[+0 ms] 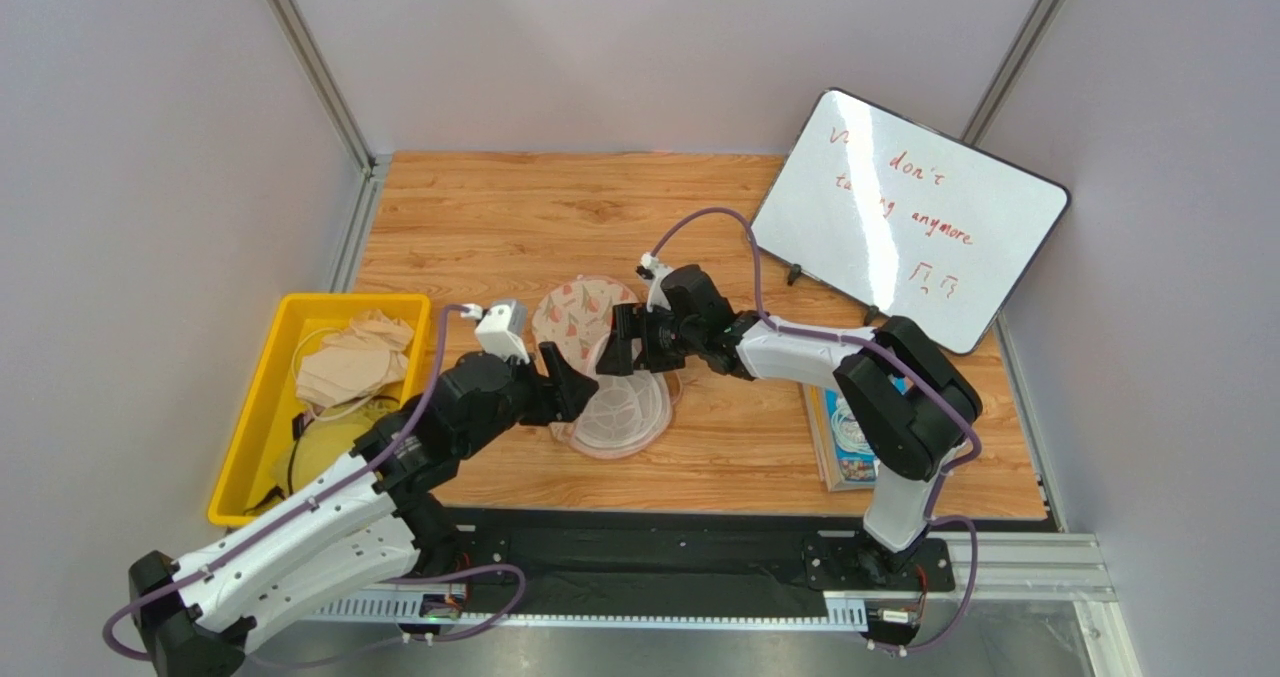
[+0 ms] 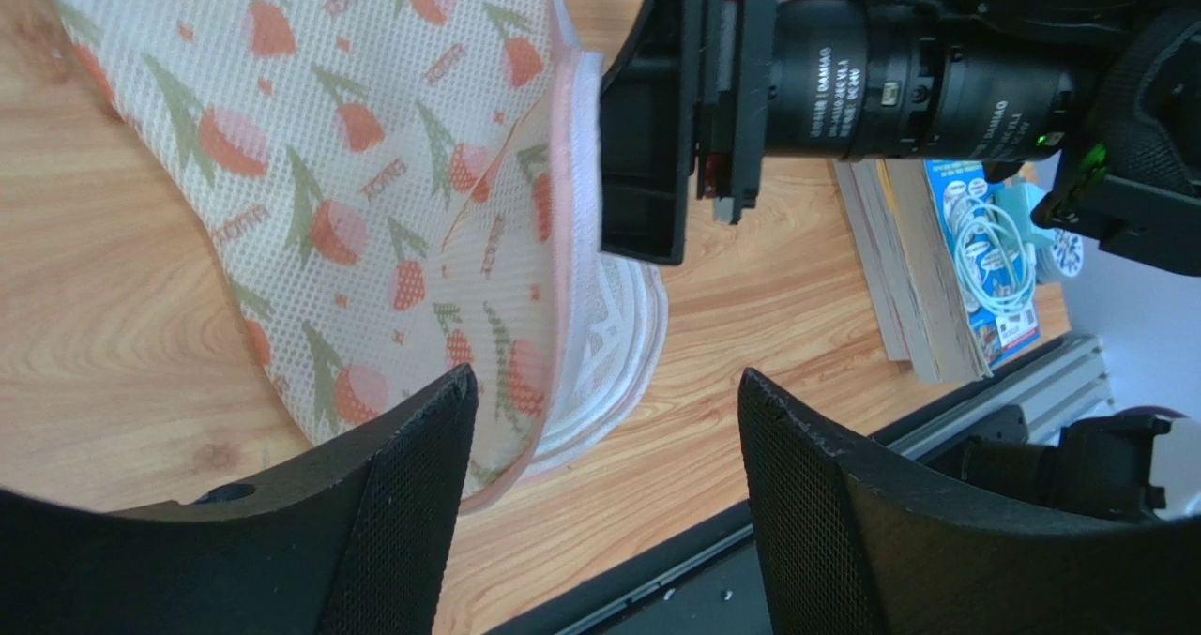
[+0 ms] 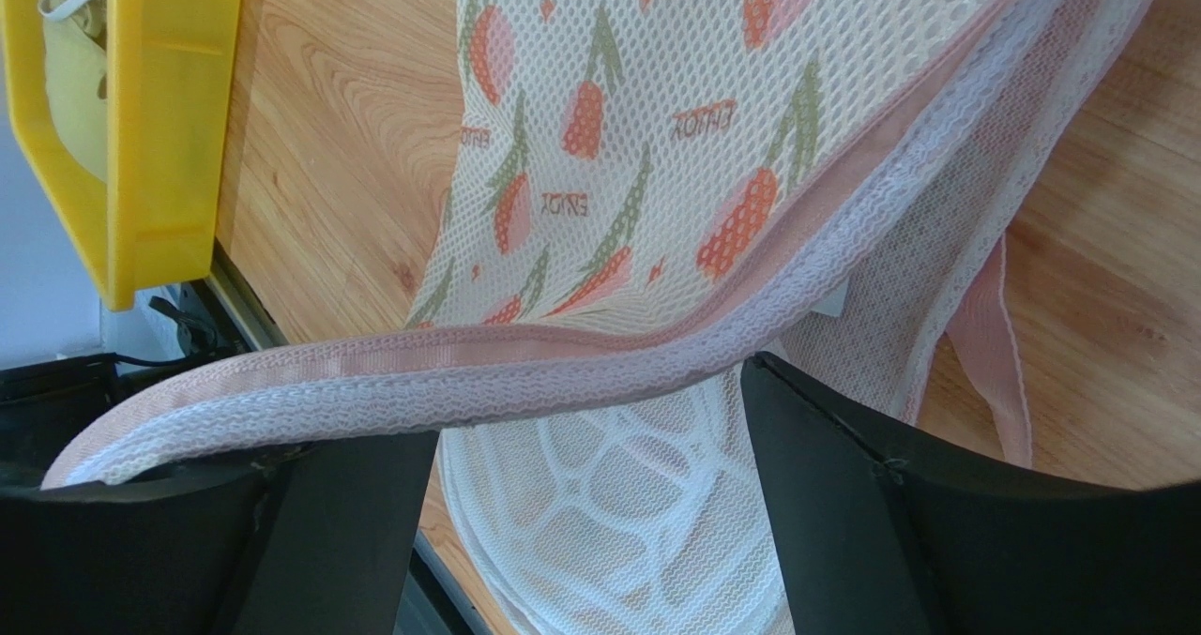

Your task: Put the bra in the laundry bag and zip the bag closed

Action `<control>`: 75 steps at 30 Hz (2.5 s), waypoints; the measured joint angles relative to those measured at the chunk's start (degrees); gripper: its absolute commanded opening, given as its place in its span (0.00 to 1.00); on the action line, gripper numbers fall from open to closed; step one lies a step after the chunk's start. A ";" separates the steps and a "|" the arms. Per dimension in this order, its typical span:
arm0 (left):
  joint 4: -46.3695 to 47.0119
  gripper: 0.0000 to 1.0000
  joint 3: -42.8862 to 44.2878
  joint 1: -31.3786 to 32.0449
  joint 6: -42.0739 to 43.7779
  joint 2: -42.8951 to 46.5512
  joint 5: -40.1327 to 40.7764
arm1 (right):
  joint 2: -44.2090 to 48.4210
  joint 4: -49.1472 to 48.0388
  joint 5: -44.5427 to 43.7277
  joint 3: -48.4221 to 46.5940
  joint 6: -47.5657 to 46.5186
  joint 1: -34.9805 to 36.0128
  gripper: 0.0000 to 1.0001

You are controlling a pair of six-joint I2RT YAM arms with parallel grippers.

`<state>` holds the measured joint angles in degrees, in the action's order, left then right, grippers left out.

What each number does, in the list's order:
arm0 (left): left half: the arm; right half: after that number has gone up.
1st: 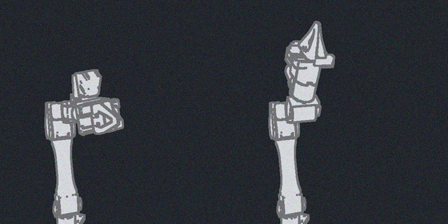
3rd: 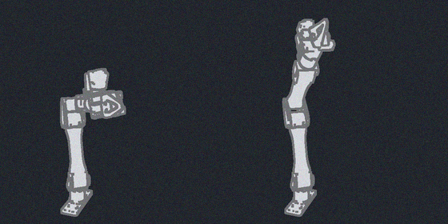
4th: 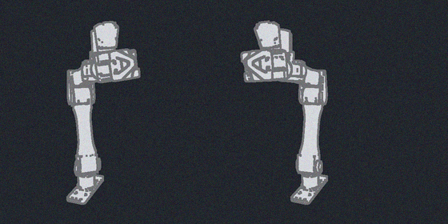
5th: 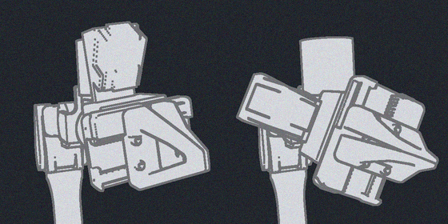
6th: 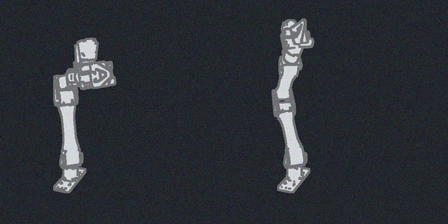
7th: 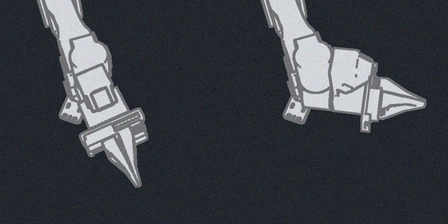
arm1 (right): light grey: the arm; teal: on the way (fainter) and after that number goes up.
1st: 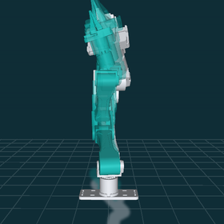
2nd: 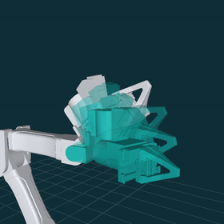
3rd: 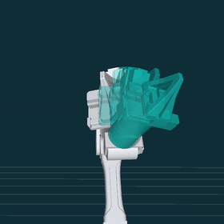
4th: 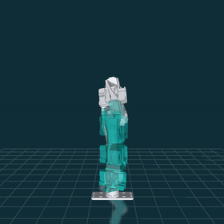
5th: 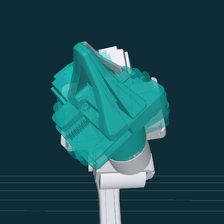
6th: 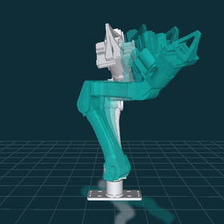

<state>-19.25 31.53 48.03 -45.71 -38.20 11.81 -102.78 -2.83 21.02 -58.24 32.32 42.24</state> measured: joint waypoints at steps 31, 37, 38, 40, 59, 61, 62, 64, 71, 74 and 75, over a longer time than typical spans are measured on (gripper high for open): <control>-2.10 0.50 11.39 -9.73 5.18 -23.67 -4.81 | 0.98 -3.82 2.49 3.02 2.80 -0.04 0.84; -0.31 0.00 11.39 -12.63 4.52 -26.73 -9.75 | 2.16 -2.86 1.75 3.15 2.86 -0.33 0.84; -0.50 0.00 11.39 -13.03 4.46 -26.38 -9.66 | 2.62 -2.25 1.11 3.15 2.82 -0.42 0.84; -1.36 0.00 11.17 -13.46 4.31 -24.46 -9.01 | 3.82 -0.24 -1.09 3.17 2.23 -0.72 0.83; -10.93 0.00 0.70 -13.68 -5.60 9.64 -5.01 | -2.47 4.28 -11.76 0.35 -5.49 -1.51 0.35; -12.00 0.00 0.66 -13.68 -6.19 11.04 -4.37 | -2.86 3.65 -12.04 0.33 -5.38 -1.51 0.19; -12.68 0.00 0.66 -13.68 -6.47 11.67 -4.00 | -3.32 3.15 -12.44 0.28 -5.16 -1.51 0.12; -14.16 0.00 0.63 -13.68 -6.99 12.87 -2.86 | -4.04 2.64 -13.11 -0.11 -4.96 -1.51 0.00; -27.67 0.00 0.92 -13.68 -12.61 17.88 7.21 | -4.37 2.60 -21.03 -0.96 -3.15 -1.53 0.00; -33.03 0.00 1.11 -13.68 -15.13 20.50 11.06 | -3.80 2.97 -24.44 -0.55 -2.62 -2.16 0.00; -34.16 0.00 1.20 -13.68 -15.78 21.16 11.87 | -3.52 2.97 -25.20 -0.17 -2.54 -2.36 0.00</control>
<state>-53.41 32.73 34.35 -61.49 -17.04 23.68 -106.30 0.14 -4.19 -58.41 29.78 39.88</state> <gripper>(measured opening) 0.008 0.007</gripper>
